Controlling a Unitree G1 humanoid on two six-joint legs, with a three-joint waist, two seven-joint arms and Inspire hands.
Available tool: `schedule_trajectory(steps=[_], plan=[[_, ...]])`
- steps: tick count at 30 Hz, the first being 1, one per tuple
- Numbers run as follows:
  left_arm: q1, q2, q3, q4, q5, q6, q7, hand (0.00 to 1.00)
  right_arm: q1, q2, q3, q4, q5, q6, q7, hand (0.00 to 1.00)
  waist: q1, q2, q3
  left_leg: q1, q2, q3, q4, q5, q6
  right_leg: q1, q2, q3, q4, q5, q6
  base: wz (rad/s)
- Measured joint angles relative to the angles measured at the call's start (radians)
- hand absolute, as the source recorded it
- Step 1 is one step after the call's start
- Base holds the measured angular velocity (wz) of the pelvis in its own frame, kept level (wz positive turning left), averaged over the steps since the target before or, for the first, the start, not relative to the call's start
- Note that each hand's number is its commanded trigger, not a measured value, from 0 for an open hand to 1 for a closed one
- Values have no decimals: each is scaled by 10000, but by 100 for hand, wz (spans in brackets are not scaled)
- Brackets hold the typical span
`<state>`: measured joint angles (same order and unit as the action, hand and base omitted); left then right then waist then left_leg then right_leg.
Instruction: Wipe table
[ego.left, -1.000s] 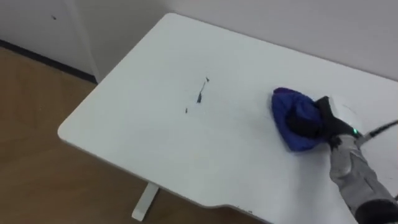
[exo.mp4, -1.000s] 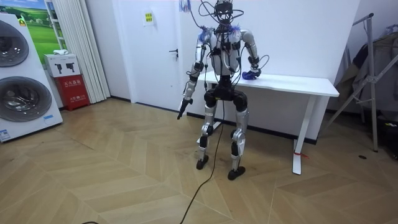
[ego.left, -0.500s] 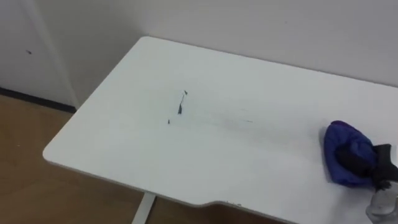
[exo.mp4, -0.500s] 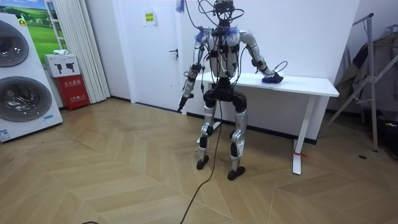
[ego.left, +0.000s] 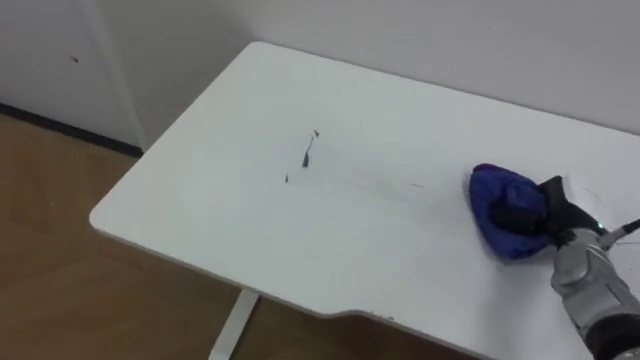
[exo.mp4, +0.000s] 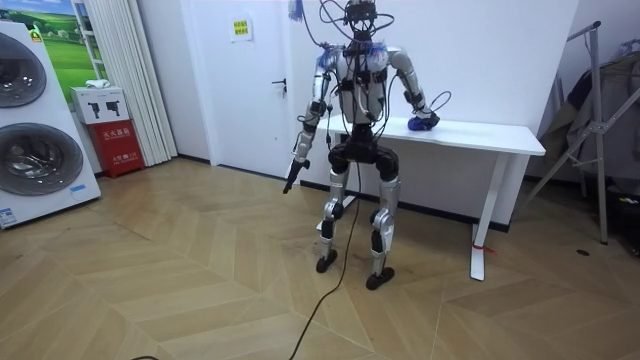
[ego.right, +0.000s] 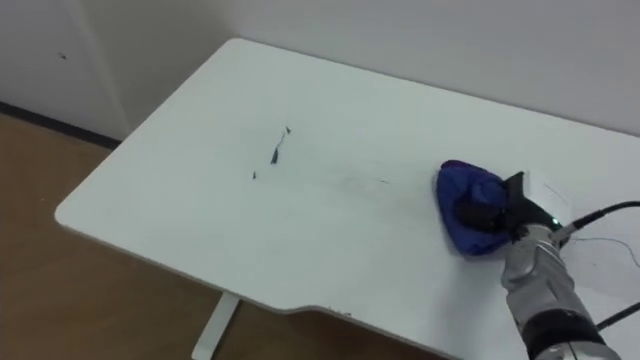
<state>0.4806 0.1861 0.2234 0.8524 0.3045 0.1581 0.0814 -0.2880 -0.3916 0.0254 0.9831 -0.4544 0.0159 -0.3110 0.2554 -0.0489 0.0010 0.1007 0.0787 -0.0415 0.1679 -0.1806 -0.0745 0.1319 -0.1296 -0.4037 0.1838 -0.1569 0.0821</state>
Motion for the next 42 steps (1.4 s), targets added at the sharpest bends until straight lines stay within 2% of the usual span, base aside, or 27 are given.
schedule_trajectory(steps=[4, 8, 10, 12, 14, 15, 16, 18, 20, 21, 22, 24, 26, 27, 29, 30, 31, 32, 33, 34, 35, 36, 37, 38, 39, 41, 42], plan=[[-9, -9, 305, 95, 51, -96, 34, 0, 1135, 1, -1670, 183, 377, -749, -185, 100, -543, -81, -18, 215, -198, -1, 31, -67, 103, 432, -221, -261, -6, -219, 171, 25], [-98, -1, 532, -138, 60, -149, 61, 0, 1870, -60, -2551, 221, 371, -823, -484, 100, -959, -179, -72, 327, -310, 71, 107, -158, 215, 527, -423, -345, 249, -286, 272, 5], [-422, -15, 433, -287, 49, -217, 262, 0, 2013, -45, -2597, 187, 380, -774, -657, 100, -1108, -48, -67, 325, -307, 156, 586, -490, 298, 526, -553, -361, 798, -310, 302, -9], [-759, -1, 228, -255, 42, -343, 485, 0, 1861, 25, -2391, 185, 390, -549, -841, 100, -1032, 101, -62, 352, -296, 329, 848, -696, 392, 304, -708, -366, 1414, -310, 302, -32], [-1237, -8, -123, -88, 46, -426, 753, 0, 1472, 267, -2000, 163, 397, -100, -1085, 100, -677, 231, -39, 339, -257, 836, 1129, -869, 474, -67, -896, -394, 2002, -304, 294, -85], [-1522, -3, -262, 163, 52, -557, 922, 0, 1063, 499, -1588, 62, 299, 274, -1150, 100, -241, 241, -25, 298, -189, 1290, 1243, -958, 517, -523, -999, -415, 2364, -275, 250, -141], [-1956, 47, -435, 598, 48, -629, 1083, 0, 611, 775, -839, -96, 147, 677, -1139, 100, 176, 247, -13, 243, -17, 1595, 1313, -1011, 531, -904, -1001, -485, 2548, -127, 43, -140], [-2612, 153, -571, 1234, 53, -769, 1112, 0, -141, 1327, 551, -263, -393, 1025, -976, 100, 665, 240, -6, 14, 376, 2039, 1491, -1052, 499, -1344, -1062, -584, 3190, -55, -105, -78], [-2858, 182, -805, 1302, 37, -1021, 1113, 0, -910, 1763, 1436, -553, -1017, 1062, -535, 100, 1268, 202, 8, -344, 575, 2054, 1800, -1078, 412, -1342, -1620, -647, 4244, -250, -25, -23], [-2954, 219, -927, 1211, -12, -1134, 1111, 0, -1605, 2006, 2053, -527, -1221, 882, -430, 100, 1709, 107, 60, -645, 661, 2050, 1880, -1017, 297, -1312, -2094, -630, 4246, -439, 62, -15], [-3100, 319, -1067, 1213, -185, -1293, 1112, 0, -2309, 2039, 2347, -383, -1257, 390, -305, 100, 2213, 28, 137, -1069, 784, 1938, 1981, -926, 143, -1261, -2462, -619, 3817, -501, 119, 0], [-3124, 497, -1113, 1236, -170, -1365, 1106, 0, -3016, 2013, 2363, -229, -1201, -24, -277, 100, 2462, -25, 97, -1726, 1087, 1310, 2070, -722, -189, -1218, -2625, -448, 2834, -446, 197, 53], [-2854, 830, -1073, 1274, -160, -1358, 1054, 0, -3043, 1831, 2330, -89, -936, -134, -378, 100, 2461, -51, 85, -1956, 1463, 768, 1989, -519, -526, -1071, -2806, -414, 1831, -34, 302, 83], [-2735, 1069, -1079, 1286, -149, -1342, 994, 0, -2756, 1522, 2266, 19, -933, -234, -382, 100, 2390, -79, 84, -1982, 1698, 358, 1907, -421, -826, -1060, -2861, -411, 1390, 385, 277, 103], [-2663, 1465, -972, 1381, -148, -1336, 807, 0, -2149, 1208, 1593, 304, -824, -616, -395, 100, 1893, -186, 127, -2054, 1962, -217, 1941, -302, -1341, -1058, -2826, -483, 1082, 1090, 367, 111], [-2553, 1679, -872, 1410, -159, -1333, 757, 0, -1724, 993, 1245, 293, -793, -895, -454, 100, 1524, -271, 122, -2095, 2162, -322, 2184, -363, -1603, -1238, -2884, -689, 1698, 967, 1043, 64], [-2409, 1649, -651, 1420, -161, -1338, 729, 0, -1218, 623, 988, 197, -787, -1129, -446, 100, 1302, -228, 103, -2000, 2532, -294, 2307, -369, -1267, -1319, -2695, -635, 2469, 86, 1410, 40], [-2342, 1597, -623, 1439, -184, -1338, 677, 0, -997, 364, 865, 166, -733, -1222, -447, 100, 1176, -24, 135, -1928, 2819, -252, 2270, -378, -1016, -1390, -2499, -656, 2795, -193, 1180, -9], [-2205, 1529, -623, 1497, -354, -1385, 601, 0, -639, -29, 476, 172, -532, -1266, -469, 100, 922, 135, 153, -1863, 3210, 2, 2147, -185, -614, -1650, -2236, -620, 3304, -678, 802, -34], [-2077, 1393, -531, 1527, -390, -1390, 593, 0, -263, -334, 97, 119, -501, -1201, -491, 100, 728, 91, 93, -1693, 3461, 430, 1896, 147, -513, -1910, -2097, -537, 3650, -955, 623, -38], [-2024, 1310, -482, 1550, -389, -1393, 592, 0, -59, -478, -64, 77, -509, -1146, -526, 100, 612, 79, 100, -1617, 3474, 606, 1787, 370, -559, -2008, -2045, -437, 3779, -1085, 526, -29], [-1950, 1115, -348, 1644, -388, -1389, 596, 0, 256, -673, -245, 71, -509, -1041, -579, 100, 220, 32, 89, -1530, 3465, 1031, 1701, 813, -831, -2053, -1935, -359, 3863, -1224, 338, -8], [-1912, 944, -288, 1648, -382, -1388, 596, 0, 444, -771, -412, 67, -515, -985, -572, 100, -115, -80, 94, -1521, 3464, 1440, 1729, 1133, -853, -2058, -1781, -324, 3828, -1326, 135, -9], [-1868, 886, -288, 1644, -388, -1391, 596, 0, 473, -781, -493, 57, -539, -882, -557, 100, -180, -39, 103, -1498, 3464, 1657, 1760, 1229, -839, -2084, -1673, -258, 3765, -1335, 99, -36], [-1880, 763, -286, 1622, -390, -1423, 611, 0, 468, -763, -465, -178, -673, -569, -445, 100, -184, -143, 60, -1374, 3460, 2109, 1785, 1301, -809, -2241, -1414, 44, 3655, -1304, -93, -62], [-1994, 569, -290, 1643, -366, -1385, 633, 0, 323, -699, -261, -598, -1068, -330, -223, 100, -148, -148, 68, -1342, 3393, 2388, 1978, 1256, -756, -2346, -1059, 346, 3411, -1181, -411, -68], [-2099, 427, -288, 1686, -314, -1317, 628, 0, 143, -592, -34, -951, -1420, -75, 43, 100, 30, -189, 80, -1434, 3007, 2311, 2340, 841, -560, -2373, -943, 766, 3275, -1071, -602, -77]])
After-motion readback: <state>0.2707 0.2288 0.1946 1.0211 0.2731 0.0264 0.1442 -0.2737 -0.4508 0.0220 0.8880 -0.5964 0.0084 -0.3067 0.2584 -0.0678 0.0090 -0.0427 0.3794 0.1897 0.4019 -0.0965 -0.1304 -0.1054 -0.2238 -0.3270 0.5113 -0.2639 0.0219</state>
